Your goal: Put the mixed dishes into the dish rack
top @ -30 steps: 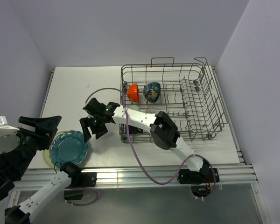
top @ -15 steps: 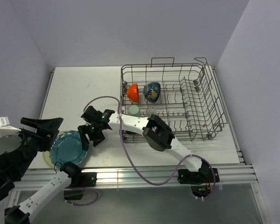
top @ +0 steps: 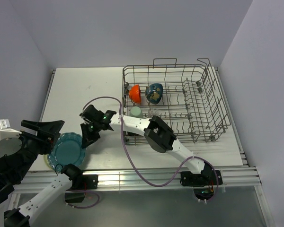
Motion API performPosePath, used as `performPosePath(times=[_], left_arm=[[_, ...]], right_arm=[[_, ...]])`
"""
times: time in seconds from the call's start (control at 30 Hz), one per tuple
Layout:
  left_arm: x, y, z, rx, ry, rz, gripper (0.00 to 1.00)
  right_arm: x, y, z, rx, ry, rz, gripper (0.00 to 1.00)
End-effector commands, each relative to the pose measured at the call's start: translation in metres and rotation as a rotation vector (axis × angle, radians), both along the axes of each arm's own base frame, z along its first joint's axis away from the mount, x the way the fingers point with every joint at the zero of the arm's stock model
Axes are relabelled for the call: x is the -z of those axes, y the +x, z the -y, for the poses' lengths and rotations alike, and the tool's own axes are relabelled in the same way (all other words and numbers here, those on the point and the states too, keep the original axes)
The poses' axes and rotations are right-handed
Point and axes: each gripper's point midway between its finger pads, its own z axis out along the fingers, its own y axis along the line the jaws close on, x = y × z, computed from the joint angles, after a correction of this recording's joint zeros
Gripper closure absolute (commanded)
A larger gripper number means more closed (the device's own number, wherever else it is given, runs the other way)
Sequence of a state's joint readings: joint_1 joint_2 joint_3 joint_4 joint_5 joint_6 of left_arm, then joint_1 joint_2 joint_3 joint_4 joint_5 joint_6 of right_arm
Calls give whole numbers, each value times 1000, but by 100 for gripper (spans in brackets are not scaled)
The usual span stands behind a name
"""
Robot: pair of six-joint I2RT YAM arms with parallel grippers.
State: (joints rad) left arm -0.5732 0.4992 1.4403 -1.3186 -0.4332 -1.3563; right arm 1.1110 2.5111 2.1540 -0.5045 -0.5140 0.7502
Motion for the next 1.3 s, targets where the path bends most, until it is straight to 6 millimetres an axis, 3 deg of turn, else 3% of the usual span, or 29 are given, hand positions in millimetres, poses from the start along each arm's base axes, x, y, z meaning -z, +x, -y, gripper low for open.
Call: performPosePath(times=[0.0,0.07,0.27,0.7,1.27], left_arm=[[2,-3,1,11,-17,0,26],[3,-4,0,10,-20,-1,26],[3,-5,-1,15,-20,-3,26],[12,-2,5,29,-35,-25,26],[16,3,7,33,-36,-29,25]], right_arm=[[3,-4,-3,-17,3,19,91],[3,-3,-1,-15,0,19,100],[-6,0,7,3,-7,46,100],[-75,51,39,130,102,87,100],[-110,77,34,174,266,-21,100]])
